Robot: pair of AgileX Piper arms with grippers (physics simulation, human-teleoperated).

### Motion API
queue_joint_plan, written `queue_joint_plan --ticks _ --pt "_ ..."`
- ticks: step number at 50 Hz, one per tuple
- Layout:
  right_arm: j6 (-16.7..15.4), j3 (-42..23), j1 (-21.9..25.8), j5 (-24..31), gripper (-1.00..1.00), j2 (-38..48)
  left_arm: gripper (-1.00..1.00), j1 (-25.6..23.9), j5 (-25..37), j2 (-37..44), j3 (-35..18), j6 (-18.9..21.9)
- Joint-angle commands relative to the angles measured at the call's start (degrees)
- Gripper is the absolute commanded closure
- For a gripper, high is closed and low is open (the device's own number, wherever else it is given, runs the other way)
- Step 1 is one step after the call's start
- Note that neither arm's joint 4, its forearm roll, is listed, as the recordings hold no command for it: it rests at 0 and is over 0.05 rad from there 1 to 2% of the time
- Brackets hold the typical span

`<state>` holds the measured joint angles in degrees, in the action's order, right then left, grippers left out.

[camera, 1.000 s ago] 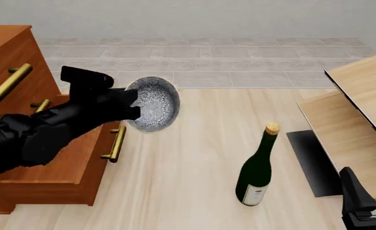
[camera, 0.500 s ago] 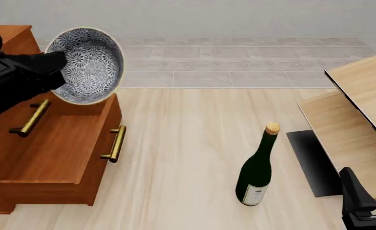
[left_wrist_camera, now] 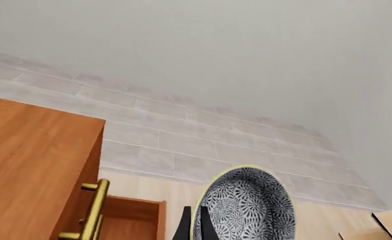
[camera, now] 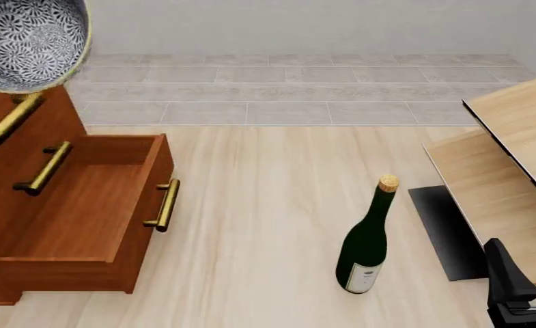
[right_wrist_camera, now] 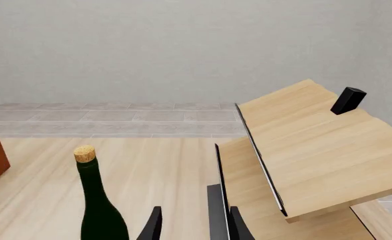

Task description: Put the bowl on top of the cabinet.

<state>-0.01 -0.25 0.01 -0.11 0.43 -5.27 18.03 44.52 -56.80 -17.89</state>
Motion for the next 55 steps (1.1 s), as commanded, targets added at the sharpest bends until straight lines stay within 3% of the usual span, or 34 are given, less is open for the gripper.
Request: queue_joint_plan --ticks 1,15,29,36,39,41,42,44,55 --pt "0.0 0.0 0.0 0.0 -1.00 0.0 1.00 6.8 3.2 -2.2 -5.1 -4.9" --pt "0.0 0.0 0.0 0.0 -1.00 0.0 1.00 14.2 5.2 -3.3 -8.6 -9.4" --pt "0.0 0.0 0.0 0.0 -1.00 0.0 1.00 19.3 8.4 -1.0 -9.5 -18.0" --pt "0.0 0.0 0.0 0.0 -1.00 0.0 1.00 25.0 11.0 0.7 -9.2 -23.6" --pt "0.0 0.0 0.0 0.0 -1.00 0.0 1.00 27.7 12.4 1.5 -10.6 -22.1" --pt "0.0 0.0 0.0 0.0 -1.00 0.0 1.00 29.4 12.2 1.0 -10.1 -24.1" --pt "0.0 0.0 0.0 0.0 -1.00 0.0 1.00 31.0 13.4 1.6 -12.3 -21.9" --pt "0.0 0.0 0.0 0.0 -1.00 0.0 1.00 30.8 13.5 1.3 -11.7 -25.7" --pt "0.0 0.0 0.0 0.0 -1.00 0.0 1.00 33.8 14.5 1.9 -13.8 -28.3"
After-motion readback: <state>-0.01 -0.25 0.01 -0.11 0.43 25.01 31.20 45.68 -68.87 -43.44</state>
